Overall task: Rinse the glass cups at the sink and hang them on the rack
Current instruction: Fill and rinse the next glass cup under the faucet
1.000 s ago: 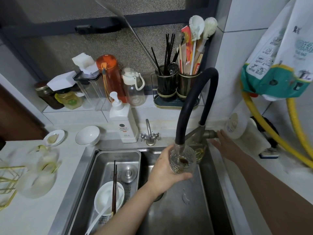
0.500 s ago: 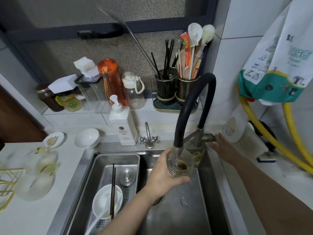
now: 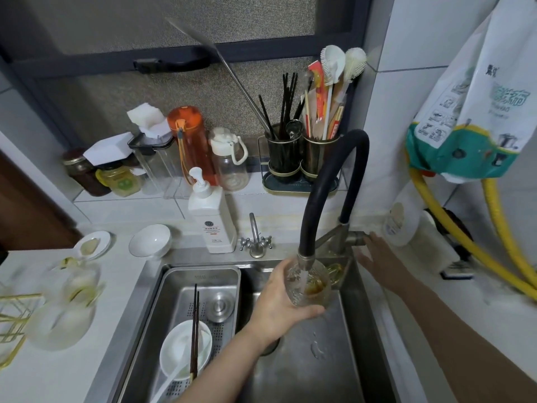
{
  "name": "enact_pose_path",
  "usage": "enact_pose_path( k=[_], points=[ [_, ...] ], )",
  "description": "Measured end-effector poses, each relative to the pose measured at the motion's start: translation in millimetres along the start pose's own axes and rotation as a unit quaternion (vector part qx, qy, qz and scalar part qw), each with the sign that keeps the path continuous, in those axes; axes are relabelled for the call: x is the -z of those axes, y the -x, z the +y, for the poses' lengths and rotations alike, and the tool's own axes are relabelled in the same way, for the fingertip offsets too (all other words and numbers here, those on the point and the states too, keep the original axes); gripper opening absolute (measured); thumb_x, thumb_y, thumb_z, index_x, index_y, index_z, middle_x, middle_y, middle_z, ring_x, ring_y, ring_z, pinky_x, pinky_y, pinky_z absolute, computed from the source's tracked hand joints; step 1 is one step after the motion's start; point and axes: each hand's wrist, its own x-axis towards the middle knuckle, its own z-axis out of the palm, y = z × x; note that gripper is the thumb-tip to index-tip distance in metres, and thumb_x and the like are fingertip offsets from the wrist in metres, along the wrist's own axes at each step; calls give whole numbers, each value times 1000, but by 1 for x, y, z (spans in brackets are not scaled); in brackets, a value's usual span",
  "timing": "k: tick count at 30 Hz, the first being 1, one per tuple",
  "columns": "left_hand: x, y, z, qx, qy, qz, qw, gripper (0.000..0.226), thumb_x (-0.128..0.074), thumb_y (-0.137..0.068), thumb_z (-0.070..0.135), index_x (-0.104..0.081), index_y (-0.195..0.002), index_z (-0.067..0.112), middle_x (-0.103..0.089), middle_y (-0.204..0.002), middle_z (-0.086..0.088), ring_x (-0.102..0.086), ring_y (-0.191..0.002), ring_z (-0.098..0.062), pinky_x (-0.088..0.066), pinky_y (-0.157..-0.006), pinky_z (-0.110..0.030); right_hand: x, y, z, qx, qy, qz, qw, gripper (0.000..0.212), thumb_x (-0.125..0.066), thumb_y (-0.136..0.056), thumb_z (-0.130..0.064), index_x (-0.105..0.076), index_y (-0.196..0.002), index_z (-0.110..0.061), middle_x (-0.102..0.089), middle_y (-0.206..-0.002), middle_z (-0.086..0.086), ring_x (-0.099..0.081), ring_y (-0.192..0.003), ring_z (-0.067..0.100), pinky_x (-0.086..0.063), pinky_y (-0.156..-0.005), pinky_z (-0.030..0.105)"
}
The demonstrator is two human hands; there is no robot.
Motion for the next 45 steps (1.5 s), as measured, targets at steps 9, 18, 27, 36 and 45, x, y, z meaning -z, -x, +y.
enact_pose_path(
  k=[9, 18, 27, 36, 45],
  points=[
    [6, 3, -10, 14, 8, -27, 999, 94, -91, -50, 40, -40, -129, 36, -55, -125, 17, -53, -115, 4, -43, -103, -21, -44, 70, -72, 94, -163, -93, 978, 52, -41, -93, -52, -41, -142, -34, -30, -152, -17, -27, -140, 1, -24, -113, 28],
    [24, 3, -18, -9, 0, -99, 995, 74, -91, -53, 17, -47, -105, 44, -55, -110, 19, -59, -102, 6, -44, -83, -5, -39, 102, -87, 79, -201, -150, 965, 59, -76, -78, -22, -44, -120, -49, -58, -119, -19, -56, -102, -18, -48, -88, 9],
    [41, 2, -29, -1, 18, -95, 995, 84, -89, -43, 34, -46, -115, 46, -39, -122, 11, -47, -117, -5, -42, -97, -12, -41, 106, -113, 78, -191, -106, 973, 41, -78, -77, -23, -54, -101, -46, -62, -97, -23, -58, -91, -17, -46, -80, 11],
    [36, 5, -35, 16, 62, -160, 985, 82, -89, -60, 2, -45, -121, 34, -59, -118, 11, -59, -99, 14, -48, -80, -9, -54, 121, -107, 61, -180, -47, 981, 43, -78, -77, -28, -61, -116, -26, -67, -106, -11, -62, -98, 0, -50, -89, 18],
    [41, -2, -35, 4, 92, -199, 976, 88, -93, -54, 20, -46, -125, 41, -58, -129, 5, -58, -117, -5, -51, -96, -24, -52, 122, -93, 24, -239, -72, 968, 62, -83, -71, -28, -52, -125, -31, -59, -121, -12, -59, -108, 2, -52, -86, 18]
  ],
)
